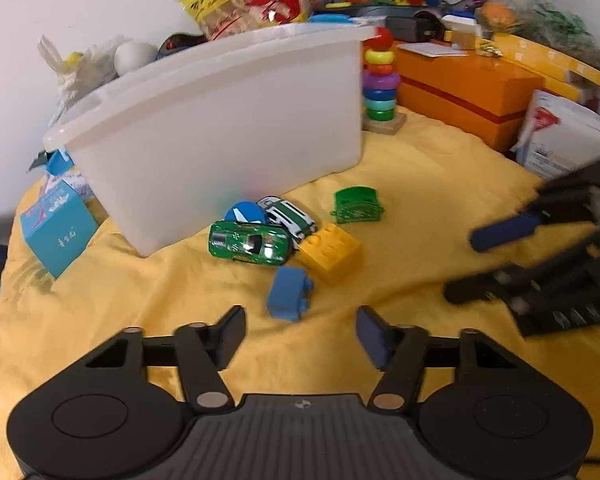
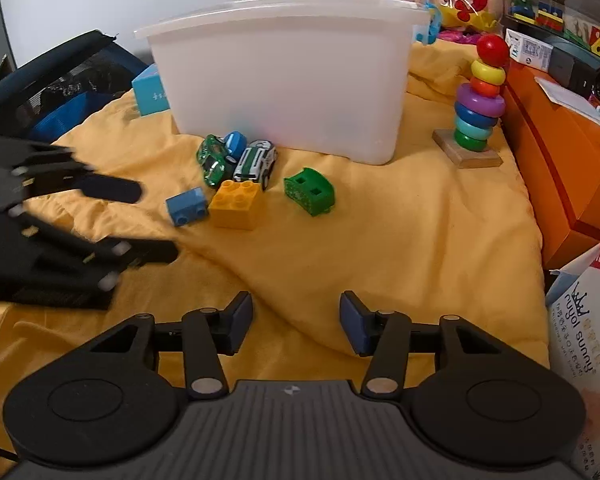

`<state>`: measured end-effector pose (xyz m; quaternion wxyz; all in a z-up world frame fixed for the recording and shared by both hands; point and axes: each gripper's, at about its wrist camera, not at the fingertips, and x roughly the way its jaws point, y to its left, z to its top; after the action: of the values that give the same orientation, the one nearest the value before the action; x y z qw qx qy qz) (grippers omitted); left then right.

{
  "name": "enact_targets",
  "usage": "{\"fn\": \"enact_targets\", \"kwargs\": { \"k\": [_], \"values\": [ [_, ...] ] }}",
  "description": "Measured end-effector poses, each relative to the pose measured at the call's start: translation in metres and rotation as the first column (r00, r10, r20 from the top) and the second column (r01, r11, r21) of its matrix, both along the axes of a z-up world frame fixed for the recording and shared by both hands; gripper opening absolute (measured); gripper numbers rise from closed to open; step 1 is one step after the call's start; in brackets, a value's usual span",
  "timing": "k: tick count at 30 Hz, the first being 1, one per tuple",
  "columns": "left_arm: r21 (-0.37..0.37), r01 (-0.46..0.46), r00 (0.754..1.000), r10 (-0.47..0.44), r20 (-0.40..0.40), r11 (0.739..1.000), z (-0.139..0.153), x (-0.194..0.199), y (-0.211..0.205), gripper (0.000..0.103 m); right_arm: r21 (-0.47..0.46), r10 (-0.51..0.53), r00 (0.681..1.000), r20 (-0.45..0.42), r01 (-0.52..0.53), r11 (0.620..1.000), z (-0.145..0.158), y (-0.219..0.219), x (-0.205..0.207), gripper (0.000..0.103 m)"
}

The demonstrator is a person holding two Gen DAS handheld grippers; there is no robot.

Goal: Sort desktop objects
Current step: 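Move both open grippers back over the toy pile, then grasp the small blue brick with the left gripper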

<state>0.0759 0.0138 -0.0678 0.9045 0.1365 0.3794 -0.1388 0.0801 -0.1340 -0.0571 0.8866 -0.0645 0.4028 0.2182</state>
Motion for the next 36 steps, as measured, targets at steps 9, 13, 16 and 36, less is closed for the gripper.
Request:
{"fn": "enact_targets", "kwargs": {
  "k": [9,13,16,36],
  "values": [
    [0.085,0.128,0.992,-0.128,0.005,0.988,-0.008,0.016,-0.009,0.038,-0.015,0.029,0.999,0.021,-0.029,0.999,0.004,0.01,-0.008,0.05],
    [0.041,0.134,0.991,-0.133,-0.016,0.99,-0.012,0.021,-0.001,0.036,-0.018,0.034,0.999,0.022,-0.034,0.999,0.005,0.014,-0.007,0.05],
    [-0.053,0.092,0.993,-0.095,-0.067,0.994,-0.008,0.025,0.012,0.026,-0.017,0.042,0.999,0.033,-0.042,0.999,0.006,0.018,-0.009,0.05],
    [-0.309,-0.136,0.972,0.068,-0.223,0.941,-0.012,-0.04,0.049,0.028,-0.012,0.075,0.997,0.031,-0.075,0.997,0.002,0.027,-0.02,0.051]
  ]
}}
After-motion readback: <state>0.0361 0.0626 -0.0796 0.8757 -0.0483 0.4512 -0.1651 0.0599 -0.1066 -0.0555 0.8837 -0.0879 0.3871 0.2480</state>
